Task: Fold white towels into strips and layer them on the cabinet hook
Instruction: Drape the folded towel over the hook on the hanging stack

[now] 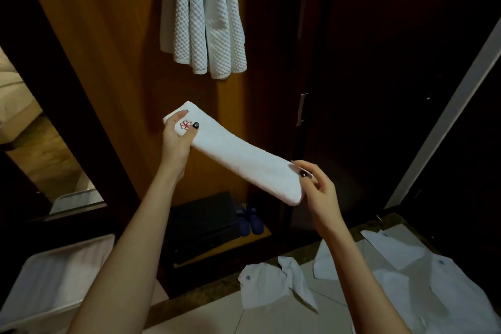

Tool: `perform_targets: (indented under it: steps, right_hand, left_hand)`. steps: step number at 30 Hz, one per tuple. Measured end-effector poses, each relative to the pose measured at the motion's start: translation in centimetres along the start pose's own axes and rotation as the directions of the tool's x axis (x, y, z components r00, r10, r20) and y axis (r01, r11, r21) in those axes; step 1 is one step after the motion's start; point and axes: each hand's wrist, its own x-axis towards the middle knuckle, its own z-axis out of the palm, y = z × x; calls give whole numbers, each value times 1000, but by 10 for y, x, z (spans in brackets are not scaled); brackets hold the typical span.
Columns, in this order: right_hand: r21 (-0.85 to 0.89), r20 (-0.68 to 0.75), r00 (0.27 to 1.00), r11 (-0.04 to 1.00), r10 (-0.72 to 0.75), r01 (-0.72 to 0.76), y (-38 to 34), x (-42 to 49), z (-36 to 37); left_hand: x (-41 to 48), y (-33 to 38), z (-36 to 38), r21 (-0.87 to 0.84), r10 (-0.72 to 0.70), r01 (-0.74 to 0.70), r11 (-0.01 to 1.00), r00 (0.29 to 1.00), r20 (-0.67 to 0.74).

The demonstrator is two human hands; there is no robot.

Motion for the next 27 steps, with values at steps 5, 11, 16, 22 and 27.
perform_targets:
  steps: [5, 11, 16, 22, 27]
  right_hand:
    - [108, -44, 985, 981, 167, -162, 1, 22, -12]
    - [-107, 2, 999, 993, 54, -54, 0, 69, -16]
    - [-107, 9, 1000, 994, 8, -7, -21, 144, -10]
    - [-27, 121, 981, 988, -149, 153, -93, 256, 20]
    - [-57, 107, 928, 930, -356, 363, -140, 348, 52]
  left_hand:
    - [8, -12, -11, 69, 1, -7, 998, 995, 96]
    - [42, -10, -24, 89, -141, 126, 988, 970, 196]
    - [96, 17, -29, 338, -175, 52, 940, 922, 344]
    - [171, 79, -24, 273, -75, -41, 961, 913, 401]
    - [241, 135, -15, 201, 98, -162, 966, 951, 292]
